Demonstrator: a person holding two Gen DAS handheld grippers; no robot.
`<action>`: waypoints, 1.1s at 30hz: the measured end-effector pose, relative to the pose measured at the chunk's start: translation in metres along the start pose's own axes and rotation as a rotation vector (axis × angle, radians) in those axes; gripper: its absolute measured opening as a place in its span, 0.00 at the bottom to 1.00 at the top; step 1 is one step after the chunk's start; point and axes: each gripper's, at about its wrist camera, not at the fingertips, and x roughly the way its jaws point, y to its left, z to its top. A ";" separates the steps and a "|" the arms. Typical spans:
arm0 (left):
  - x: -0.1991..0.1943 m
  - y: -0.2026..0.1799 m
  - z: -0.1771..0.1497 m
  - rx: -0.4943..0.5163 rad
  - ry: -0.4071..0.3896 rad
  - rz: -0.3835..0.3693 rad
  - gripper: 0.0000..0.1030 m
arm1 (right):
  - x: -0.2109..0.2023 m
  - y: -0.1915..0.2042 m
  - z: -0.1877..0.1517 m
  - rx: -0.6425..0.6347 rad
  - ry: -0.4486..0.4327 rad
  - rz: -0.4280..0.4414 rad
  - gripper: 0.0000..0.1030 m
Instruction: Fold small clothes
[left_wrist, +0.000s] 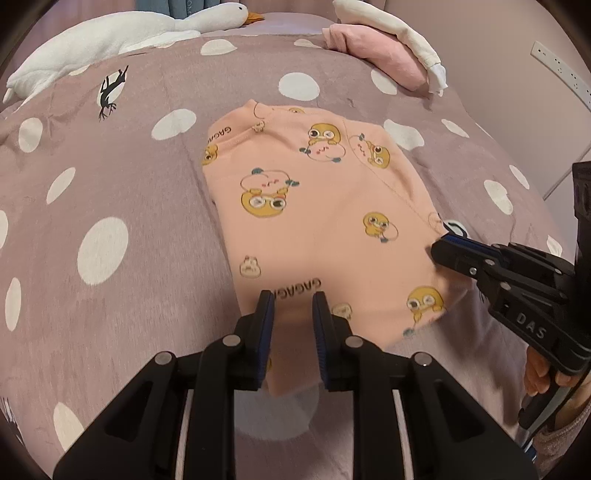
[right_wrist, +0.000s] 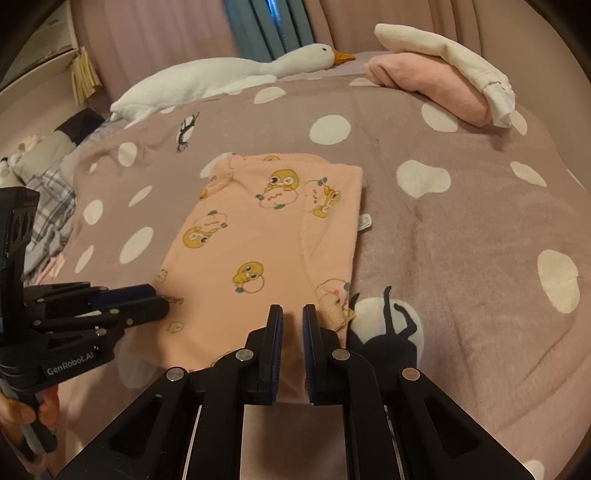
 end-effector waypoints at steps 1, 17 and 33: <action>0.000 -0.001 -0.002 -0.001 0.001 0.002 0.20 | 0.002 -0.001 -0.001 0.001 0.009 -0.008 0.09; 0.003 -0.007 -0.022 -0.010 0.033 -0.003 0.20 | 0.006 -0.005 -0.010 0.024 0.056 -0.024 0.09; -0.015 -0.004 -0.036 -0.061 0.033 -0.027 0.36 | -0.024 -0.001 -0.017 0.028 0.027 -0.028 0.09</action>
